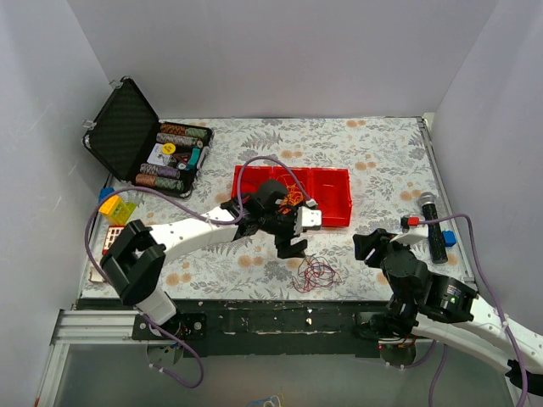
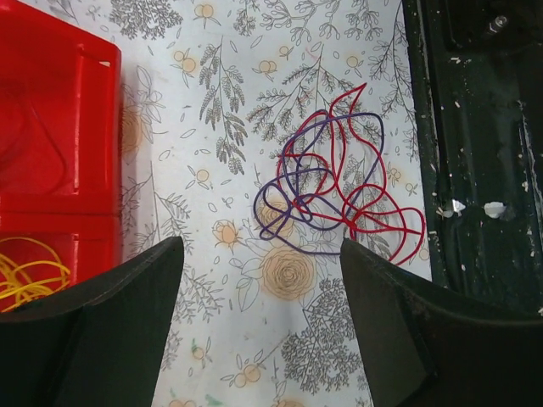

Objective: Untangle the cables

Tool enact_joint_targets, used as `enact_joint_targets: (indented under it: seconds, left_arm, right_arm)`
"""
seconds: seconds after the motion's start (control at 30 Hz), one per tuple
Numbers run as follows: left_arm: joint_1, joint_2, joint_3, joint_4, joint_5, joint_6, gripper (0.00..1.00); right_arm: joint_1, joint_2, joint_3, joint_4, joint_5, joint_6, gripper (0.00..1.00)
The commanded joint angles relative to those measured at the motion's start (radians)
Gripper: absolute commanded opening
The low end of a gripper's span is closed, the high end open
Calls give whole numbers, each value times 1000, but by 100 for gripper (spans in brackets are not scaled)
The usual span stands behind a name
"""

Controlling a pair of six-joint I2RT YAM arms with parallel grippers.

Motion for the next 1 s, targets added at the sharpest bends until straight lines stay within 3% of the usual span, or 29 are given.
enact_joint_targets:
  seconds: [0.0, 0.5, 0.57, 0.7, 0.97]
  left_arm:
    - [-3, 42, -30, 106, 51, -74, 75]
    - [-36, 245, 61, 111, 28, 34, 58]
    - [-36, 255, 70, 111, 24, 47, 50]
    - [-38, 255, 85, 114, 2, 52, 19]
    - [-44, 165, 41, 121, -11, 8, 7]
  right_arm:
    - [2, -8, -3, 56, -5, -6, 61]
    - [2, -28, -16, 129, -44, -35, 62]
    - [2, -31, -12, 138, -48, -43, 62]
    - [2, -34, -13, 146, -46, -49, 62]
    - [2, -25, -27, 160, -55, -61, 63]
